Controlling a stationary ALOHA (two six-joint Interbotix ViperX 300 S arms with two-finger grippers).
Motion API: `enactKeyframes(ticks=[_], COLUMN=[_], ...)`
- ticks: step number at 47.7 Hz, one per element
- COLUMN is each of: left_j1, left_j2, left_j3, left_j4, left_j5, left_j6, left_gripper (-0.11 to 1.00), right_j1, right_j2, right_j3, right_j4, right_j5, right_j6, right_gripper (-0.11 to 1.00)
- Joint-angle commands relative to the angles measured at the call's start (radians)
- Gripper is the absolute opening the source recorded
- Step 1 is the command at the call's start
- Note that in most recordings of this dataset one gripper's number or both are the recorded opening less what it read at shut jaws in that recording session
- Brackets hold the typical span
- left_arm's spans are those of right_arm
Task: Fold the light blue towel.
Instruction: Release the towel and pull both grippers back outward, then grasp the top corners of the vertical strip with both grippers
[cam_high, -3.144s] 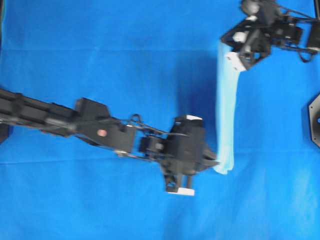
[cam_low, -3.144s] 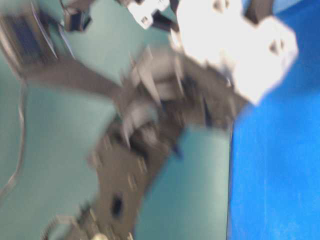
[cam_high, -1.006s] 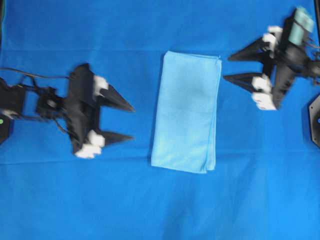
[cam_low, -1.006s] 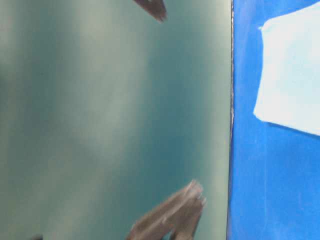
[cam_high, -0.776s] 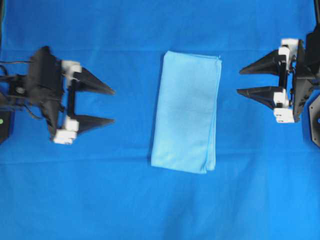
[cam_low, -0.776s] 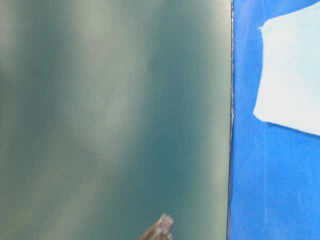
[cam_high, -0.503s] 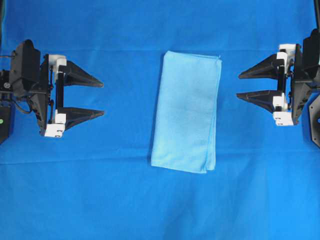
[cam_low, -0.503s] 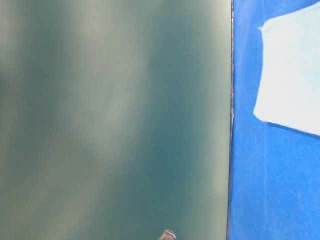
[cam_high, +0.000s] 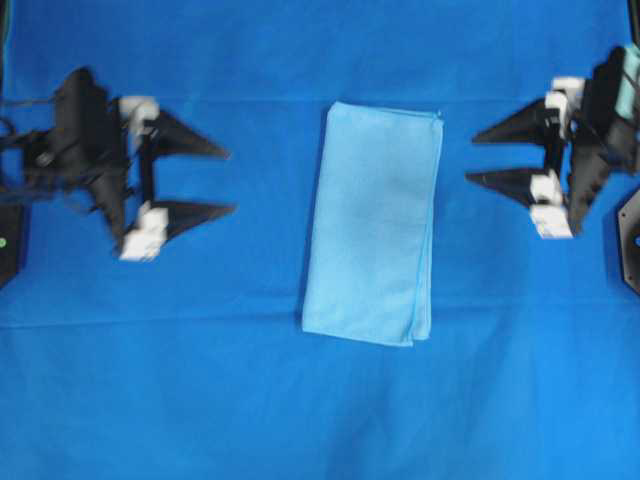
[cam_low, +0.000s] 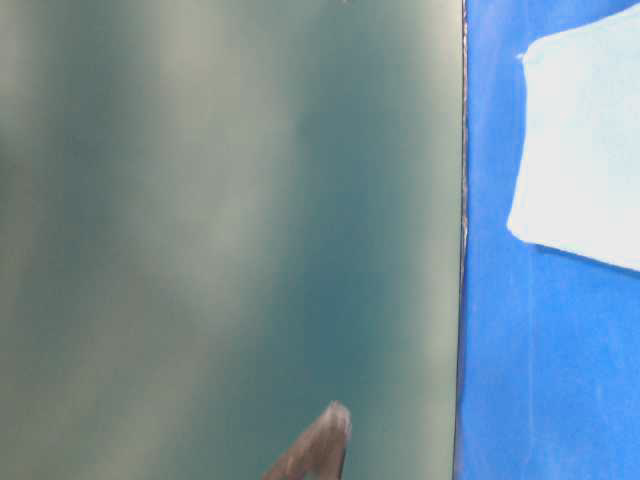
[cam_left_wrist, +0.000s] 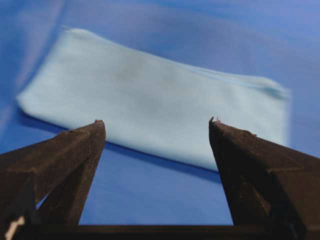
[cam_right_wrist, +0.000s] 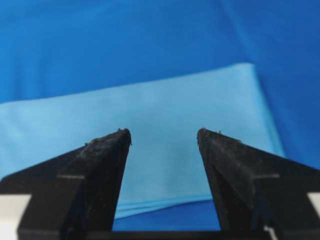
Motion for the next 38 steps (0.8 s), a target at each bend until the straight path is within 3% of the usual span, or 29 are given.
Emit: enactKeyframes(ticks=[1, 12, 26, 38], left_j1=[0.058, 0.175, 0.242, 0.253], left_j2=[0.077, 0.321, 0.571, 0.729], left_j3=[-0.084, -0.244, -0.39, -0.489], left_j4=[0.002, 0.002, 0.002, 0.002], left_j5=[-0.002, 0.014, 0.009, 0.008], left_j6=[0.04, 0.127, 0.126, 0.126], left_gripper=[0.8, 0.8, 0.8, 0.8], right_j1=[-0.067, -0.181, -0.215, -0.238], right_j2=[0.069, 0.318, 0.557, 0.644], right_j3=[-0.044, -0.15, -0.236, -0.258], right_j4=[0.002, -0.012, -0.032, -0.035], right_j5=[-0.003, 0.038, 0.035, 0.031], right_j6=[0.002, -0.011, -0.011, -0.011], right_gripper=[0.61, 0.61, 0.61, 0.61])
